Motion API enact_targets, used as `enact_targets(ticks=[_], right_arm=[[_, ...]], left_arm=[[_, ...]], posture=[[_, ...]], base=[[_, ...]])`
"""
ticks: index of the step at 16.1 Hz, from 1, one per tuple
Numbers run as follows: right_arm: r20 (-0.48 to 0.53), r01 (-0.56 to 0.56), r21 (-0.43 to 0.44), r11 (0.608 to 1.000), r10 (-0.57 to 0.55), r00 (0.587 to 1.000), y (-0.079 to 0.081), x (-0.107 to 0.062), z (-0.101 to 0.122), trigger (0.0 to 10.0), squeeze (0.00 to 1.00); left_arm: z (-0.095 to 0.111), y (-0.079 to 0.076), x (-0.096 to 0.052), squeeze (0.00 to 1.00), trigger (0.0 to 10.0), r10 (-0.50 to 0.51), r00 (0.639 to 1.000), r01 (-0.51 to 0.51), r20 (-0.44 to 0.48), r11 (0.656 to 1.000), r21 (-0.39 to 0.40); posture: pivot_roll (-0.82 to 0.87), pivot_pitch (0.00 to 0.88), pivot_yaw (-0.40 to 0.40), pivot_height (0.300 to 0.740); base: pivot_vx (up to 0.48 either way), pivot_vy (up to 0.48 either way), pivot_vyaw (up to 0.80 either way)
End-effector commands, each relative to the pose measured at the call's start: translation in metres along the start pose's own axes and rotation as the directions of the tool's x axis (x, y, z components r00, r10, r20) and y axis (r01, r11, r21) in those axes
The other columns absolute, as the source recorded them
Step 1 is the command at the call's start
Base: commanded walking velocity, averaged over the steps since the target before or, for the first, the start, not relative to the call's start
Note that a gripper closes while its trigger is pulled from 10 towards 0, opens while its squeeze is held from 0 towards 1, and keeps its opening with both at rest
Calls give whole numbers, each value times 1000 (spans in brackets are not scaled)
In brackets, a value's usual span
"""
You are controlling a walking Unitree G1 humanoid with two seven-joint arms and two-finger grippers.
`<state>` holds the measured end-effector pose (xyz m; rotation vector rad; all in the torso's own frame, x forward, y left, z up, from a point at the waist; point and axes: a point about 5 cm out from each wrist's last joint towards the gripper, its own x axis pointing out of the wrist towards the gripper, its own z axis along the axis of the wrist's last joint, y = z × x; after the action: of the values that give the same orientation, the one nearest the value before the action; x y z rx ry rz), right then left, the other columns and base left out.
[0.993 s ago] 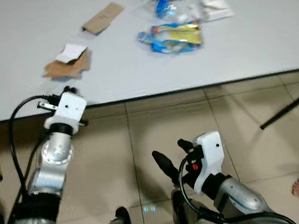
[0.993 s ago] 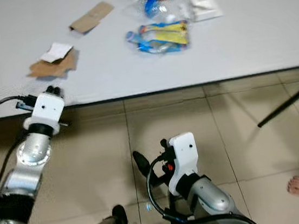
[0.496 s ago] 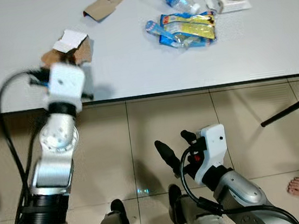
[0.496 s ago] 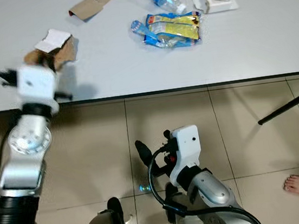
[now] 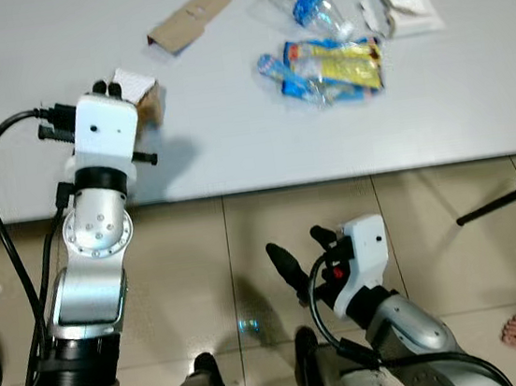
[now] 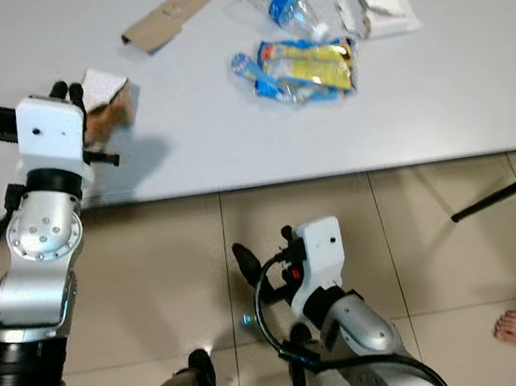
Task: Picking trash to rubbish bin
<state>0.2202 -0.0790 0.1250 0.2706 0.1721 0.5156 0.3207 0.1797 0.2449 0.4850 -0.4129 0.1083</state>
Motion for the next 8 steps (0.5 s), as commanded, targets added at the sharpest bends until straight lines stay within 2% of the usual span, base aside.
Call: enact_targets(ticks=[1, 7, 8], right_arm=[[-15, 3, 11, 1000, -3, 1000, -1, -1, -5, 10000, 0], [-13, 1, 14, 1000, -1, 1000, 0, 0, -7, 10000, 0], [-11, 2, 14, 1000, -1, 1000, 0, 0, -6, 10000, 0]], left_arm=[[1, 1, -3, 0, 10000, -9, 1000, 9, -4, 1000, 8], [9, -1, 0, 0, 10000, -38, 999, 38, 12, 999, 10], [15, -6, 1, 0, 10000, -70, 997, 69, 41, 997, 21]], posture=[[-135, 363, -71, 740], [-132, 360, -67, 740], [-129, 361, -65, 740]], base=[[480, 0, 0], [480, 0, 0], [0, 0, 0]])
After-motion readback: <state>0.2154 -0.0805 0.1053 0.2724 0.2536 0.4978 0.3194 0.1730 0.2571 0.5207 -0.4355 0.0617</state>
